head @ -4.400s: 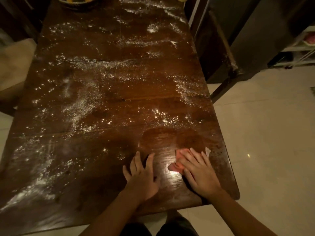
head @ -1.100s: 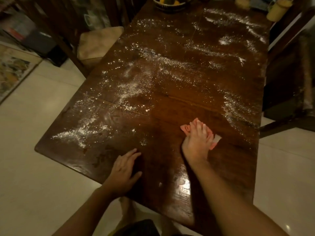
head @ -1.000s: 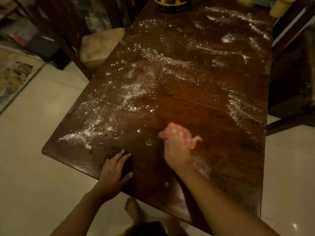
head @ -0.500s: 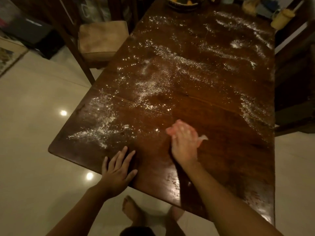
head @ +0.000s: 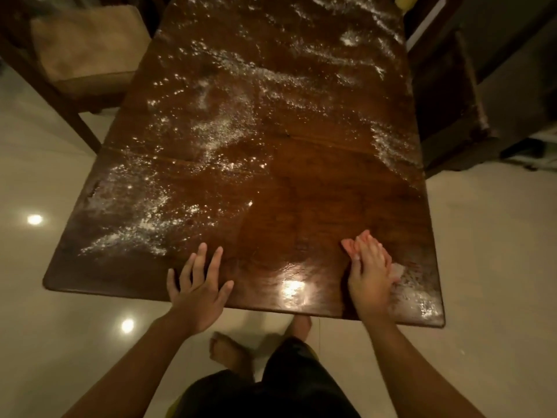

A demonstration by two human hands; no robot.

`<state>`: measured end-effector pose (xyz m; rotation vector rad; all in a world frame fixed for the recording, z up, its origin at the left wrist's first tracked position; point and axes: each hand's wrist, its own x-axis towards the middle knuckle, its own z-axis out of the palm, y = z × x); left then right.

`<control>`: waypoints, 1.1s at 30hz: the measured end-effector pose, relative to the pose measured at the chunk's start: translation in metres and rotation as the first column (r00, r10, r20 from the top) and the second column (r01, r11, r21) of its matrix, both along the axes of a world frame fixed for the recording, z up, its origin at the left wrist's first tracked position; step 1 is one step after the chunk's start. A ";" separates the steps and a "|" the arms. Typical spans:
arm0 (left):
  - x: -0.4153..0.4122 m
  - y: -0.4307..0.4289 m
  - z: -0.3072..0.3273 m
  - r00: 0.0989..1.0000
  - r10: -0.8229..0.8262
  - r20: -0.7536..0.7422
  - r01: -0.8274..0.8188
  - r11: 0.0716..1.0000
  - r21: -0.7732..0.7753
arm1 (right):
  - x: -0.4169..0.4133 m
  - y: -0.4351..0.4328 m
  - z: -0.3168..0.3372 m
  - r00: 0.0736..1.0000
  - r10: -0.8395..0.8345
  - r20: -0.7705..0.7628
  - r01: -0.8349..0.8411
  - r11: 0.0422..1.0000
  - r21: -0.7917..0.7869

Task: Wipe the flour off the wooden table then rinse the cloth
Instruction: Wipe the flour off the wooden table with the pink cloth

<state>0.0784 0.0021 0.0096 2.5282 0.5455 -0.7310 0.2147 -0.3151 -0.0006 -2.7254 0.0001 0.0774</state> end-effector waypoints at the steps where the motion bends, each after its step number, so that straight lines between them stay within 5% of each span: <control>1: 0.000 0.000 0.001 1.000 -0.002 -0.003 0.002 1.000 -0.001 | -0.006 0.018 0.000 0.998 -0.054 0.021 0.054 0.999 -0.008; 3: -0.001 0.001 0.001 1.000 -0.008 -0.001 0.008 1.000 0.006 | -0.023 0.047 0.003 0.956 0.288 0.047 -0.288 0.958 -0.005; 5: -0.002 0.001 0.002 1.000 -0.007 0.009 0.007 1.000 0.014 | -0.043 0.052 0.009 0.683 0.726 -0.076 -0.729 0.684 -0.016; 7: -0.002 0.002 0.003 1.000 0.001 0.020 -0.001 1.000 0.002 | -0.039 0.033 0.014 0.466 0.863 -0.197 -0.882 0.471 -0.022; 8: -0.003 0.003 0.003 1.000 0.007 0.024 -0.006 1.000 -0.012 | -0.029 0.021 0.013 0.446 0.873 -0.197 -0.894 0.443 -0.062; 10: -0.006 0.004 0.001 0.999 0.001 0.041 0.000 1.000 -0.030 | -0.004 0.007 0.006 0.595 0.793 -0.130 -0.803 0.580 -0.137; 13: -0.012 0.006 -0.001 0.995 0.012 0.101 -0.006 0.999 -0.054 | 0.048 0.036 -0.005 0.949 0.315 -0.021 -0.315 0.945 -0.082; 15: -0.014 0.010 0.001 0.990 0.021 0.138 -0.010 0.997 -0.081 | 0.076 0.093 -0.005 0.995 0.097 0.027 -0.095 0.992 -0.078; 17: -0.016 0.014 0.002 0.988 0.027 0.153 -0.013 0.996 -0.089 | 0.089 0.154 -0.007 0.970 0.242 0.023 -0.240 0.969 -0.060; 19: -0.017 0.017 0.000 0.982 0.047 0.185 -0.028 0.994 -0.105 | 0.082 0.203 -0.008 0.827 0.562 0.012 -0.561 0.827 -0.029; 22: -0.016 0.019 0.000 0.946 0.158 0.282 -0.104 0.975 -0.196 | 0.051 0.220 -0.006 0.424 0.902 -0.079 -0.903 0.427 0.036; 24: -0.018 0.023 0.002 0.910 0.262 0.322 -0.175 0.945 -0.275 | 0.053 0.198 -0.002 0.185 0.978 -0.100 -0.978 0.194 0.081; 26: -0.025 0.025 0.002 0.877 0.301 0.376 -0.180 0.929 -0.324 | 0.079 0.166 -0.001 0.118 0.991 -0.061 -0.988 0.123 0.088; 28: -0.035 0.028 0.002 0.854 0.322 0.409 -0.183 0.921 -0.344 | 0.114 0.146 -0.006 0.268 0.963 -0.018 -0.962 0.269 0.045; 31: -0.041 0.026 0.001 0.838 0.326 0.438 -0.190 0.927 -0.324 | 0.143 0.171 -0.014 0.738 0.675 -0.029 -0.675 0.738 0.012; 33: -0.035 0.023 0.002 0.835 0.326 0.443 -0.212 0.934 -0.287 | 0.133 0.213 -0.015 0.853 0.521 0.006 -0.521 0.853 -0.035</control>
